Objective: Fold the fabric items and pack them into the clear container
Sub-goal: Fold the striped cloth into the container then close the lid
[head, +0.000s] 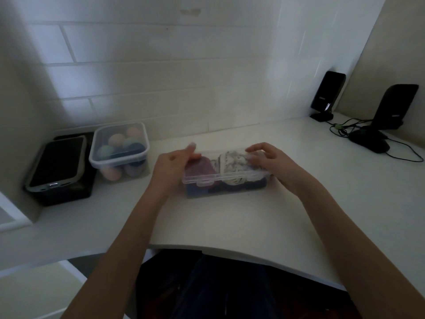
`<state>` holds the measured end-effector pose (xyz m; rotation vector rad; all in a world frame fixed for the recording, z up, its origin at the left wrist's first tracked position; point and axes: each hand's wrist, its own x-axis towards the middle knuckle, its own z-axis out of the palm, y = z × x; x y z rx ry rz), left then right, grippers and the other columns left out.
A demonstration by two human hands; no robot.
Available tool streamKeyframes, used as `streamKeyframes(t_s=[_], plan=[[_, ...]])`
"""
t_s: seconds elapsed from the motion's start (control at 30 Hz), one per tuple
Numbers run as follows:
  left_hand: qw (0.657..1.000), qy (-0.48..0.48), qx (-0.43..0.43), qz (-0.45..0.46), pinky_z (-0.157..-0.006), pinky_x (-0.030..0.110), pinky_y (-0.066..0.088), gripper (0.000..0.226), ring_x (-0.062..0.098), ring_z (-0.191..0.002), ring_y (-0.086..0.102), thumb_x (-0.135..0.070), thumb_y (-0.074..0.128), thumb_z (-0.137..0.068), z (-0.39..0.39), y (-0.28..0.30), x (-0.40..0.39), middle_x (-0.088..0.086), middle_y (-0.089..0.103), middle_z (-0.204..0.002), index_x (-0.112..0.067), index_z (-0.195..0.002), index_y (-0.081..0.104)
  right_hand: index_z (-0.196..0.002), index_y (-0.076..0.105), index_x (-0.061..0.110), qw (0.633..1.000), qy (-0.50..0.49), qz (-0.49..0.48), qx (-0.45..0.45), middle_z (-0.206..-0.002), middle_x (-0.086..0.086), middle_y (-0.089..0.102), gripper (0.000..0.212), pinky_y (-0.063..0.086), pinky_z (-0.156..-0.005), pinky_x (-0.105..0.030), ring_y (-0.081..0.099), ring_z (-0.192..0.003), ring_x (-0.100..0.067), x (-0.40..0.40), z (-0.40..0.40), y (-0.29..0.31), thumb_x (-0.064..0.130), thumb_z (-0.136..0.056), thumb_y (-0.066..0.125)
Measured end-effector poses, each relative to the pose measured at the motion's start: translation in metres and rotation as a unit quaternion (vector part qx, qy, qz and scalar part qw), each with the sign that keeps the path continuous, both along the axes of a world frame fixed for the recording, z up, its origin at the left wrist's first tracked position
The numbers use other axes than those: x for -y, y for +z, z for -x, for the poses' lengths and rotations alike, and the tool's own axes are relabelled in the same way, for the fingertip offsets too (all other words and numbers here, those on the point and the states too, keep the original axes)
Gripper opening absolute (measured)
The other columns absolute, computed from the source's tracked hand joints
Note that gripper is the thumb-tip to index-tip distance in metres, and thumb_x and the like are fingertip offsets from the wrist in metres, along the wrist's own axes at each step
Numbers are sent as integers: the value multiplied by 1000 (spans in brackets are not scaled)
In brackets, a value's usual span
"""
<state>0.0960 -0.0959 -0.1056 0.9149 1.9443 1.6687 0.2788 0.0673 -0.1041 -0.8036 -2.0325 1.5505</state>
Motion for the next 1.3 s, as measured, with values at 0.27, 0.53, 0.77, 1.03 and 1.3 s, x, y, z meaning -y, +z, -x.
streamKeyframes(t_s=[0.27,0.53,0.77,1.03,1.3], plan=[[992,-103,-47,47,-93,26,46,28,16,-108,57,-15,63,-86,0,0,2,4,57,-124,-21,-113,65,-127,51,26,998,-24,-51,24,-119,-8,64,40,49,-67,-18,66,-98,-20,8,1,3,28,-88,62],[814,-38,-546,197,-117,35,-3,58,19,-144,20,-46,17,-96,-32,-3,-2,6,24,-156,-13,-138,41,-142,39,25,833,-104,-501,209,-157,7,21,61,6,-118,-44,10,-146,-11,34,11,-17,53,-93,16],[761,-243,-547,251,-114,21,-4,63,16,-147,2,-43,38,-95,-6,12,12,0,5,-159,-25,-148,9,-144,28,38,857,85,-474,182,-154,11,27,66,11,-118,-28,17,-144,-7,14,-7,-8,56,-85,51],[709,-84,-581,390,-114,55,12,65,47,-139,15,-17,34,-96,-42,10,-10,21,8,-156,-20,-148,-5,-129,56,13,801,-57,-582,132,-132,-9,59,48,29,-108,-34,55,-122,-32,38,36,-29,18,-82,49],[755,10,-523,396,-109,65,4,67,50,-139,6,-56,22,-94,-5,-1,-36,21,1,-157,-22,-148,0,-135,47,12,819,-70,-546,165,-141,-14,47,55,17,-114,-51,37,-134,-34,26,99,-41,17,-81,52]])
